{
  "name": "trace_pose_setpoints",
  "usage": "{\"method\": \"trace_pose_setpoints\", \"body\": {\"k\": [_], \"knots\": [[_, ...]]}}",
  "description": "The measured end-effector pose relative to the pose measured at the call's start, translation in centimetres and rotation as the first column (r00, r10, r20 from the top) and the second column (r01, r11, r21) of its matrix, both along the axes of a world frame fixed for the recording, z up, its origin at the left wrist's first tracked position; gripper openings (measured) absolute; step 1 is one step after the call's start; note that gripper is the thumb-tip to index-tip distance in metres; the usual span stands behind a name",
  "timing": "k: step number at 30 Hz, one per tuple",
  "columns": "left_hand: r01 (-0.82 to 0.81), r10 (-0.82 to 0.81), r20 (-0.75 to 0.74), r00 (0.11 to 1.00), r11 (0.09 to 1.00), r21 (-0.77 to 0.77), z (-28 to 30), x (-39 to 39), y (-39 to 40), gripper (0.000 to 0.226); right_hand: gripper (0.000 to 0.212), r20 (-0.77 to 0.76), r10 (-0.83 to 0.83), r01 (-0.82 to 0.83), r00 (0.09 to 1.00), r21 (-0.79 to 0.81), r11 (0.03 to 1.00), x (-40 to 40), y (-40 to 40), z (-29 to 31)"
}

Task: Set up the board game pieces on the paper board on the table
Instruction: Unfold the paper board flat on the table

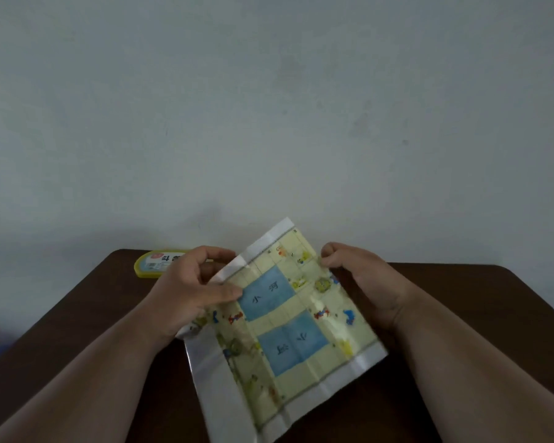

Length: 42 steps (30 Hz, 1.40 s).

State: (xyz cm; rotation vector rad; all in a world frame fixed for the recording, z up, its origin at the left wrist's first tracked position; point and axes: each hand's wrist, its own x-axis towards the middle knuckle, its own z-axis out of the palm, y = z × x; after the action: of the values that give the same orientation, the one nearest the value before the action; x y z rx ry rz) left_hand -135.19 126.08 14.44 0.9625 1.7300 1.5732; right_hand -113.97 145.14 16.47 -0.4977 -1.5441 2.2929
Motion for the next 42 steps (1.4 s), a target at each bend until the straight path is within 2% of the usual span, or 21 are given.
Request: {"method": "trace_pose_setpoints", "body": {"k": [2,5,8,10,12,14,17,21,25,30,34,38,42], "knots": [[-0.009,0.009,-0.035,0.999,1.0,-0.017,-0.3,-0.4,0.0,0.067,0.032,-0.11,-0.056,0.04,0.992,-0.138,0.99,0.1,0.4,0.0],[-0.01,0.009,-0.045,0.999,1.0,-0.023,-0.4,-0.6,0.0,0.069,0.03,-0.149,-0.192,0.16,0.97,-0.203,0.966,0.1,1.7,-0.4],[-0.024,0.024,-0.049,0.998,1.0,0.005,-0.3,-0.4,0.0,0.061,0.01,-0.032,-0.285,0.279,0.958,-0.128,0.952,-0.3,1.8,-0.6],[-0.037,0.037,-0.036,0.999,0.999,0.024,-0.2,-0.2,0.0,0.054,0.046,0.068,-0.21,0.213,0.975,-0.04,0.976,-0.5,1.4,-0.7],[-0.038,0.039,-0.036,0.999,0.999,0.015,-0.2,-0.2,-0.1,0.05,0.076,0.157,-0.042,0.039,0.987,0.024,0.999,-0.6,0.9,-0.5],[-0.048,0.047,-0.055,0.997,0.999,-0.015,-0.2,-0.1,-0.1,0.047,0.095,0.168,0.107,-0.118,0.98,0.058,0.991,-0.3,0.6,-0.5],[-0.047,0.04,-0.09,0.995,0.996,-0.081,-0.1,0.0,0.0,0.047,0.091,0.094,0.198,-0.205,0.976,0.068,0.976,0.3,0.1,-0.5],[-0.027,0.015,-0.107,0.994,0.993,-0.113,-0.1,-0.3,-0.1,0.048,0.071,0.17,0.203,-0.235,0.964,0.191,0.953,0.9,0.1,-0.6],[0.024,-0.033,-0.065,0.997,0.991,-0.131,0.0,-0.6,-0.2,0.051,0.031,0.091,0.001,-0.014,0.996,0.141,0.99,0.8,0.4,0.2],[0.075,-0.084,-0.063,0.994,0.987,-0.139,0.2,-0.7,-0.3,0.069,0.055,-0.092,-0.307,0.305,0.947,-0.037,0.952,0.8,1.6,0.8],[0.039,-0.06,-0.126,0.99,0.986,-0.16,0.0,-0.7,-0.4,0.067,0.037,-0.118,-0.495,0.481,0.861,-0.131,0.867,1.1,1.9,1.1],[-0.024,-0.009,-0.195,0.981,0.986,-0.163,0.0,-0.8,-0.4,0.061,0.042,-0.109,-0.687,0.661,0.718,-0.2,0.723,1.4,2.8,1.1],[-0.061,0.044,-0.168,0.985,0.993,-0.1,-0.2,-1.1,-0.4,0.058,0.041,-0.108,-0.779,0.745,0.617,-0.236,0.623,1.5,3.1,0.9]]}}
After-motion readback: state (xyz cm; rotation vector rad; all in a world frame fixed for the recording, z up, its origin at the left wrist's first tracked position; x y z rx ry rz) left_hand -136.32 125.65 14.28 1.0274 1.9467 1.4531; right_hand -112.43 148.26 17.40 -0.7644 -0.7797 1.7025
